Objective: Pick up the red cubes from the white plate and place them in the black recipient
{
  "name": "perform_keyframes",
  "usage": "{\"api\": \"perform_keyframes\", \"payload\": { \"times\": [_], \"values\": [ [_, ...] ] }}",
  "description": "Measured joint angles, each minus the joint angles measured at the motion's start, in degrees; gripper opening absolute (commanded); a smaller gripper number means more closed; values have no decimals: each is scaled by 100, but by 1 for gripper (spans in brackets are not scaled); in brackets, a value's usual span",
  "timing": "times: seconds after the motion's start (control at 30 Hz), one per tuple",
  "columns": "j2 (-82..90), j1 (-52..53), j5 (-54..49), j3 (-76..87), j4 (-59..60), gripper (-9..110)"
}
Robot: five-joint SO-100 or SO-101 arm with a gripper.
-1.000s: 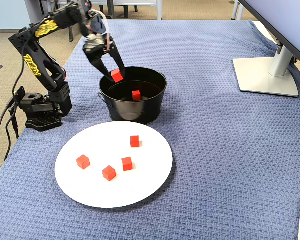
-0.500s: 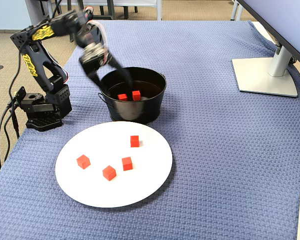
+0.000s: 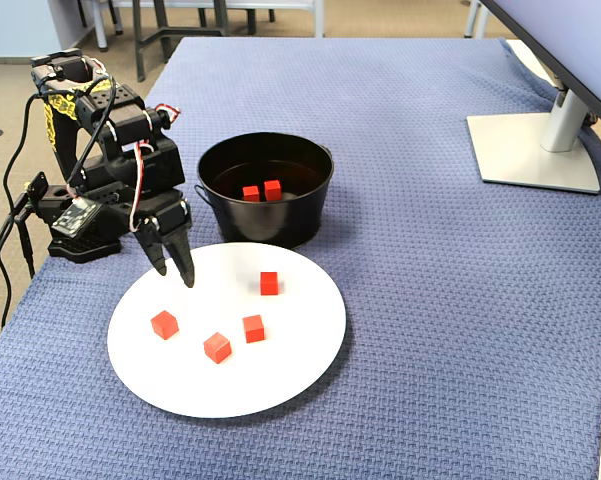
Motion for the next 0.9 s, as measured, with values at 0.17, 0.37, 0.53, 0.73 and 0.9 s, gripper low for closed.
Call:
{"api": "perform_keyframes", "payload": {
  "times": [0.17, 0.37, 0.53, 0.73, 0.9],
  "values": [
    [-606, 237, 343, -105, -35, 18],
    [-1178, 422, 562, -255, -202, 19],
    [-1556, 562, 396, -457, -352, 18],
    [-1978, 536, -211, -598, -527, 17],
    [-2197, 545, -554, -606, -668, 15]
  ]
}}
